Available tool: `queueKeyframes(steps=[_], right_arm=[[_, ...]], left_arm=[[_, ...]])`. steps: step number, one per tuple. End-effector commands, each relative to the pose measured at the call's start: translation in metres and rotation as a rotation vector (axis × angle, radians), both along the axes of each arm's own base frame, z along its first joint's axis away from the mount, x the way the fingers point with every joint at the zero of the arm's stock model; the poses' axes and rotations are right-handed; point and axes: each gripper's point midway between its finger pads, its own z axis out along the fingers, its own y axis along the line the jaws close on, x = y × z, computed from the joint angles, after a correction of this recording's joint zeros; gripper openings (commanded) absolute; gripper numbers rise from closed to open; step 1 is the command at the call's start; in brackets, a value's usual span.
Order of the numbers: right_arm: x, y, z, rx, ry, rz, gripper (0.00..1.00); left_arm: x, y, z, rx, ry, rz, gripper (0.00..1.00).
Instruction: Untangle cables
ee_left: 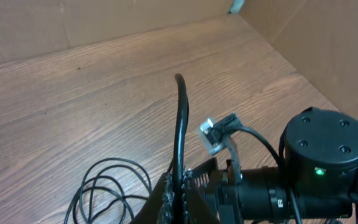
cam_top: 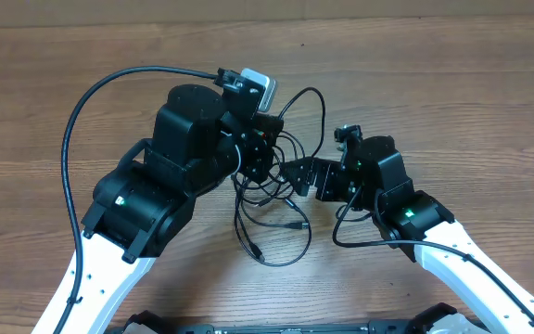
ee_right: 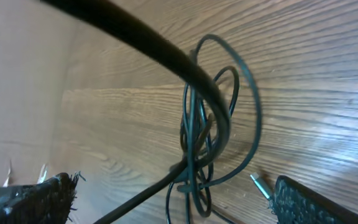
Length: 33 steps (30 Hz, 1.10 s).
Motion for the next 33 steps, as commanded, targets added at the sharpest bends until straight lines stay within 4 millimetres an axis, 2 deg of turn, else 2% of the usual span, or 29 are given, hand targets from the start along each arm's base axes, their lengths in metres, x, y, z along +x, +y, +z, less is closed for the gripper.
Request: queueKeyframes(steps=[1, 3, 6, 10, 14, 17, 22, 27, 29, 33], right_arm=[[0.003, 0.001, 0.007, -0.008, -0.028, 0.018, 1.00], [0.009, -0.009, 0.001, -0.059, -0.032, -0.043, 1.00], [0.019, -0.025, -0.007, -0.131, -0.042, -0.133, 1.00], [0.031, -0.042, -0.018, -0.211, -0.053, -0.222, 1.00], [0.037, -0.052, -0.033, -0.274, -0.037, -0.269, 1.00], [0.036, -0.050, -0.046, -0.287, -0.004, -0.255, 1.00], [0.029, -0.044, -0.049, -0.268, 0.028, -0.214, 1.00], [0.005, -0.009, -0.038, -0.147, 0.040, 0.017, 1.00], [-0.004, -0.002, -0.037, -0.127, 0.045, 0.087, 1.00], [-0.013, -0.006, -0.046, -0.148, 0.095, 0.093, 1.00]], left_arm=[[0.014, 0.013, 0.020, -0.077, -0.011, 0.148, 0.04], [0.022, 0.022, 0.033, -0.110, -0.046, 0.222, 0.04], [0.023, 0.029, 0.067, -0.178, -0.121, 0.241, 0.04], [0.010, 0.046, 0.122, -0.251, -0.219, 0.258, 0.04], [-0.004, 0.061, 0.154, -0.281, -0.265, 0.276, 0.04], [-0.009, 0.070, 0.163, -0.282, -0.276, 0.295, 0.04], [-0.001, 0.084, 0.164, -0.271, -0.289, 0.361, 0.04], [0.004, 0.094, 0.166, -0.266, -0.307, 0.409, 0.04], [0.006, 0.098, 0.166, -0.260, -0.314, 0.439, 0.04], [0.008, 0.103, 0.174, -0.273, -0.345, 0.466, 0.04]])
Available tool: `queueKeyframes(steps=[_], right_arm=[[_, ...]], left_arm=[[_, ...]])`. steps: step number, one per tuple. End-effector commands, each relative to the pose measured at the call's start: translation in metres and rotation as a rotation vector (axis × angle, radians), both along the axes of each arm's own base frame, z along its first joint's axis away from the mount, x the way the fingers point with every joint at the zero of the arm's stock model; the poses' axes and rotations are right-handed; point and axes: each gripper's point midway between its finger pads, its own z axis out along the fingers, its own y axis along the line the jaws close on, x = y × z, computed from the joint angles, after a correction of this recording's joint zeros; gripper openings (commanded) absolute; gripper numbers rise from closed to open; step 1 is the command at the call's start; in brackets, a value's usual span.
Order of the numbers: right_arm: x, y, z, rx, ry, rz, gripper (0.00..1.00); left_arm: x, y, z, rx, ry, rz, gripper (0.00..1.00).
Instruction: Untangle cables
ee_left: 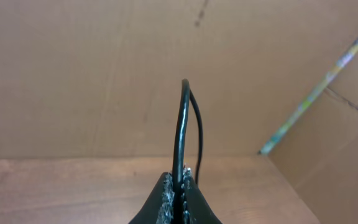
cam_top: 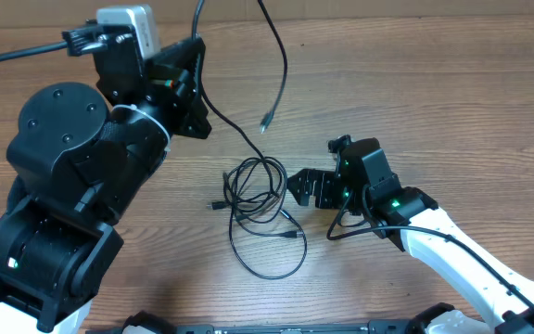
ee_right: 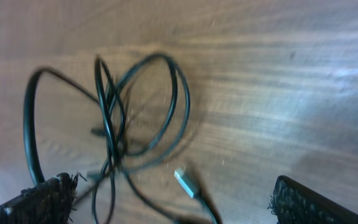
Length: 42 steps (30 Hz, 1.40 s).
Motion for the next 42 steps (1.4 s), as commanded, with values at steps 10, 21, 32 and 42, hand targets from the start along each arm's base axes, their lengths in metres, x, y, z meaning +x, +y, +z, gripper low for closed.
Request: queueKeyframes(steps=[10, 21, 32, 42], right_arm=[[-0.031, -0.038, 0.020, -0.242, 0.000, 0.153, 1.00], [-0.051, 0.036, 0.103, 0.050, -0.391, 0.574, 1.00], [0.001, 0.076, 0.048, -0.132, -0.461, 0.502, 0.80], [0.007, 0.086, 0.069, -0.054, -0.438, 0.468, 0.04]], left_arm=[[0.007, 0.037, 0.024, -0.028, -0.082, 0.208, 0.04], [0.014, 0.035, 0.026, -0.131, -0.067, 0.220, 0.04], [0.014, 0.035, 0.020, -0.118, -0.043, 0.223, 0.04], [0.020, 0.057, -0.001, -0.067, 0.021, 0.335, 0.04]])
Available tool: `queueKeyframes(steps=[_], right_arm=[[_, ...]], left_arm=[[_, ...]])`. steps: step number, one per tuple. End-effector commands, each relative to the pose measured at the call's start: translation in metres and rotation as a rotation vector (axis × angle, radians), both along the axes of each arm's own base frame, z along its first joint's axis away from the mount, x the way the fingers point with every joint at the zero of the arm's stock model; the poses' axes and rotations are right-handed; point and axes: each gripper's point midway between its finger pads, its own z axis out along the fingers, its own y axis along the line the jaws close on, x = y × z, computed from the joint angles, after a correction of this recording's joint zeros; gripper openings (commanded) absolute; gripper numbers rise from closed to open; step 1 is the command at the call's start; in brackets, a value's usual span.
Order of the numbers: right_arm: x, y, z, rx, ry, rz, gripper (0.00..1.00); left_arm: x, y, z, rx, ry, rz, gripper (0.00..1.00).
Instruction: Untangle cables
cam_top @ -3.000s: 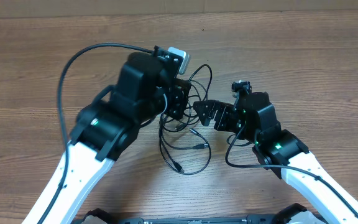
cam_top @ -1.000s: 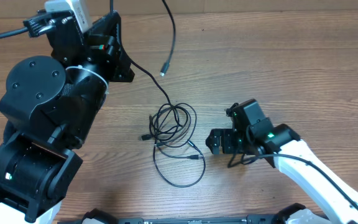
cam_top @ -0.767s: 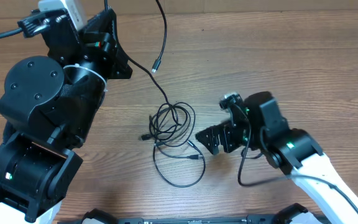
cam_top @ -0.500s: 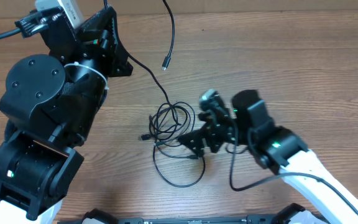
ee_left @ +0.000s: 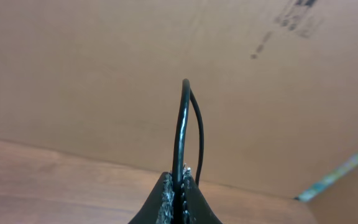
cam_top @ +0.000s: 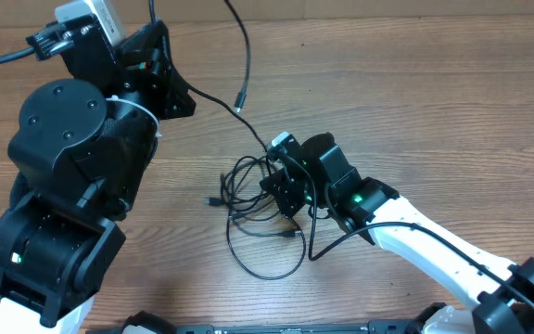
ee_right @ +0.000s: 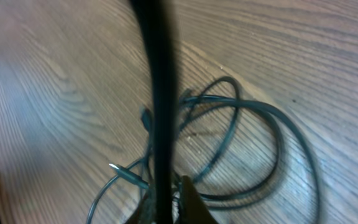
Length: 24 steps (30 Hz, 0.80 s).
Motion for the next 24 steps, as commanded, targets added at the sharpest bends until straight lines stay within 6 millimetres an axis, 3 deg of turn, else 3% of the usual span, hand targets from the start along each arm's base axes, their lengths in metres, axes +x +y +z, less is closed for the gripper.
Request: queueKeyframes(steps=[1, 7, 10, 13, 16, 24], right_arm=[[0.011, 0.001, 0.054, 0.074, -0.063, -0.040, 0.04], [0.018, -0.026, 0.146, 0.134, -0.145, -0.103, 0.04], [0.025, -0.043, 0.194, 0.186, -0.227, -0.148, 0.04], [0.032, -0.056, 0.218, 0.216, -0.288, -0.182, 0.04], [0.038, -0.068, 0.220, 0.215, -0.296, -0.215, 0.04], [0.045, -0.067, 0.188, 0.153, -0.212, -0.222, 0.04]], left_arm=[[0.006, 0.019, -0.006, 0.000, 0.027, 0.085, 0.04], [0.019, 0.026, -0.045, 0.032, 0.169, 0.116, 0.04], [0.028, 0.008, -0.069, 0.046, 0.255, 0.036, 0.04], [0.036, -0.020, -0.095, 0.061, 0.342, -0.104, 0.04], [0.043, -0.053, -0.121, 0.141, 0.398, -0.299, 0.04], [0.039, -0.138, -0.175, 0.276, 0.394, -0.907, 0.04]])
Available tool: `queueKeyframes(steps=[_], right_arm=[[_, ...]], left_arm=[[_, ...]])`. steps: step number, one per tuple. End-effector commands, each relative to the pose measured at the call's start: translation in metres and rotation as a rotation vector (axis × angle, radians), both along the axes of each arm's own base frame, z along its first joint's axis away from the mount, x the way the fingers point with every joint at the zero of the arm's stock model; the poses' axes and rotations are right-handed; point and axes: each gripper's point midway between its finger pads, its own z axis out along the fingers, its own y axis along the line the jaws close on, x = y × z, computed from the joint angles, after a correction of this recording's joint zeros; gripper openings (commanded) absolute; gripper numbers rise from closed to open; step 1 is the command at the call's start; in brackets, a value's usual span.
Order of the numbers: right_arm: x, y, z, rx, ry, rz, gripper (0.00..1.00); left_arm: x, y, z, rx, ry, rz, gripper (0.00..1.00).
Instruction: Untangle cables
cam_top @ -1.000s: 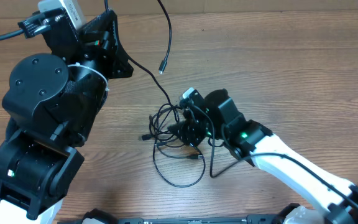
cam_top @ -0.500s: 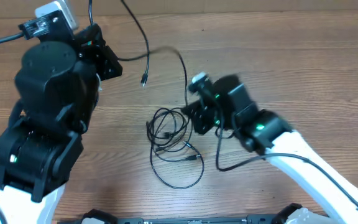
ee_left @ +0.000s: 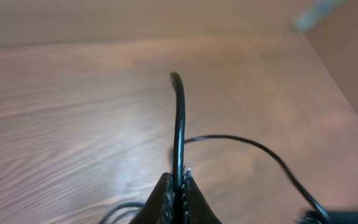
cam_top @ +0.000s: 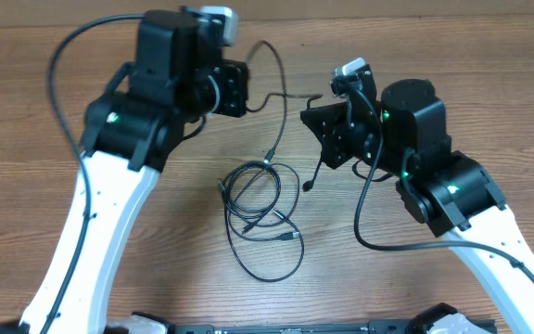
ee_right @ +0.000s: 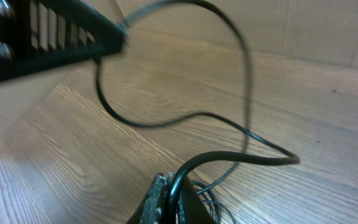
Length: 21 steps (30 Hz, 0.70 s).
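Observation:
A loose coil of thin black cables [cam_top: 258, 199] lies on the wooden table [cam_top: 489, 74] between the arms, one loop reaching toward the front. My left gripper [cam_top: 246, 88] hovers behind it, shut on a black cable [ee_left: 178, 124] that stands up out of its jaws. My right gripper [ee_right: 171, 185] is up at the right of the coil, shut on a black cable [ee_right: 241, 155] too. A slack thin strand [cam_top: 286, 93] hangs between the two grippers. Two plug ends dangle: one [cam_top: 269, 153] over the coil, one [cam_top: 309, 186] under the right gripper.
A cardboard wall [ee_right: 328, 31] bounds the table at the back. The left arm's supply cable [cam_top: 63, 56] arcs over the far left, and the right arm's own [cam_top: 364, 223] hangs beside its forearm.
My right gripper was down at the coil, shut on a cable; now it is raised to the right with that cable. The left gripper has come down and toward the centre, still shut.
Both grippers were at the tangle, the left shut on a cable, the right open. Then the left held its cable high at the back left, the right still open beside the heap. The right then shut on a cable in the heap and now holds it up.

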Motion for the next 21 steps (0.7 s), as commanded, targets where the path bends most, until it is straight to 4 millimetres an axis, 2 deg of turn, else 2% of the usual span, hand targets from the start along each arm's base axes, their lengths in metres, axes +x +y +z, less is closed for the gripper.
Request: queueKeyframes(steps=[1, 4, 7, 11, 14, 21], right_arm=[[0.005, 0.001, -0.004, -0.007, 0.004, 0.001, 0.04], [0.004, 0.001, -0.010, -0.017, 0.025, 0.001, 0.04], [0.001, -0.001, -0.016, -0.032, 0.054, 0.001, 0.04], [-0.004, -0.001, -0.023, -0.054, 0.074, 0.020, 0.04], [-0.013, 0.008, -0.022, -0.075, 0.023, 0.137, 0.04], [-0.003, 0.013, -0.023, -0.117, -0.056, 0.175, 0.04]], left_arm=[[-0.019, -0.049, -0.010, -0.063, -0.028, -0.409, 0.04], [-0.016, -0.060, -0.026, -0.085, 0.003, -0.476, 0.04], [-0.005, -0.065, -0.032, -0.123, 0.033, -0.450, 0.04], [0.015, -0.064, -0.025, -0.247, 0.129, -0.279, 0.04], [0.025, -0.059, -0.022, -0.368, 0.262, -0.097, 0.04], [0.013, -0.058, -0.034, -0.535, 0.588, 0.138, 0.04]])
